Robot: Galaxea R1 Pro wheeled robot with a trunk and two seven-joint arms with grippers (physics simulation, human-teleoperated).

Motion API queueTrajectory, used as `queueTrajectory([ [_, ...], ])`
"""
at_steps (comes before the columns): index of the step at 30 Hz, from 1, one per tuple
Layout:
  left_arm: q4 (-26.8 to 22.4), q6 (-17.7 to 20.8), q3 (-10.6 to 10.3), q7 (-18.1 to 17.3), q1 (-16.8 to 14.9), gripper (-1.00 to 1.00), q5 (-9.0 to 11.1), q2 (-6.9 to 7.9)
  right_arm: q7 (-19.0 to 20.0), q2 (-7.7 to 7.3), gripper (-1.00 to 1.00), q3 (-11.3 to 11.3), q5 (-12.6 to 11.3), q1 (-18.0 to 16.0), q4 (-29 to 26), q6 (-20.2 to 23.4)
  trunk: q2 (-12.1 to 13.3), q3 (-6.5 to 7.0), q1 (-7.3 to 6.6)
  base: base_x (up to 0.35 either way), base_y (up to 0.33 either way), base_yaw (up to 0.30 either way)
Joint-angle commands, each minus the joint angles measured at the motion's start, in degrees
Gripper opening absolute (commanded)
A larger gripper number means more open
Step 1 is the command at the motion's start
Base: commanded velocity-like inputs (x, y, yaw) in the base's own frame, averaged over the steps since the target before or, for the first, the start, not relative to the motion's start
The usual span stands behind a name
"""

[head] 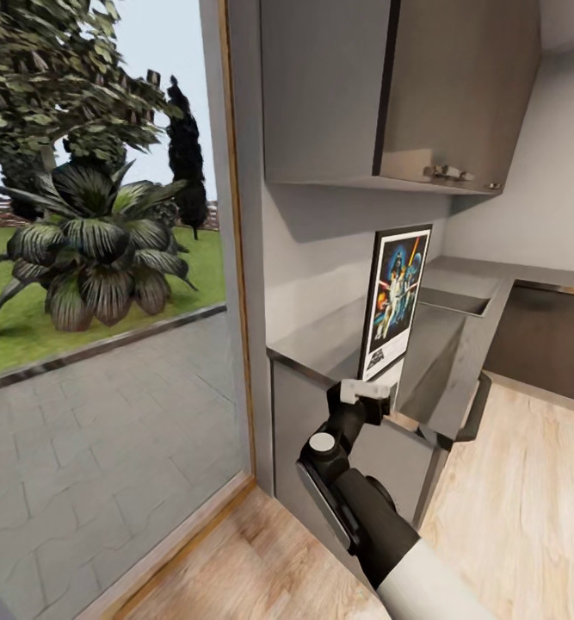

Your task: Pick up the poster from the kitchen countertop and hang it on one of the wall nails in the kitchen.

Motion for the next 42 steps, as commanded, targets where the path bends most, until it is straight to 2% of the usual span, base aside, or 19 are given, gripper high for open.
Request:
queueTrajectory([
  [1,-0.1,0.0,0.0,0.0,0.0,1.00,0.0,-0.01,-0.8,0.00,1.00,0.5,-0.3,-0.1,0.0,0.4,0.0,-0.05,0.01,0.078,0.000,0.000],
  [6,-0.1,0.0,0.0,0.0,0.0,1.00,0.0,-0.03,-2.4,0.00,1.00,2.8,-0.6,-0.1,-0.1,-0.2,0.0,-0.05,0.01,0.047,0.000,0.000],
  [10,-0.1,0.0,0.0,0.0,0.0,1.00,0.0,-0.02,-2.6,0.00,1.00,3.3,-0.7,-0.1,-0.2,-0.2,0.0,-0.05,0.01,0.179,0.000,0.000],
  [19,-0.1,0.0,0.0,0.0,0.0,1.00,0.0,-0.01,-3.5,0.00,1.00,6.0,-0.7,0.0,-0.3,-0.4,0.0,-0.05,0.01,0.096,0.000,0.000],
  [34,-0.1,0.0,0.0,0.0,0.0,1.00,0.0,-0.01,-5.3,0.00,1.00,6.6,-0.6,0.0,-0.9,-0.7,0.0,-0.05,0.01,0.039,-0.027,0.000],
  [42,-0.1,0.0,0.1,0.0,0.0,1.00,0.0,-0.01,-5.3,0.00,1.00,6.6,-2.8,0.0,-1.8,-5.1,0.0,-0.05,0.01,0.008,-0.007,0.000],
])
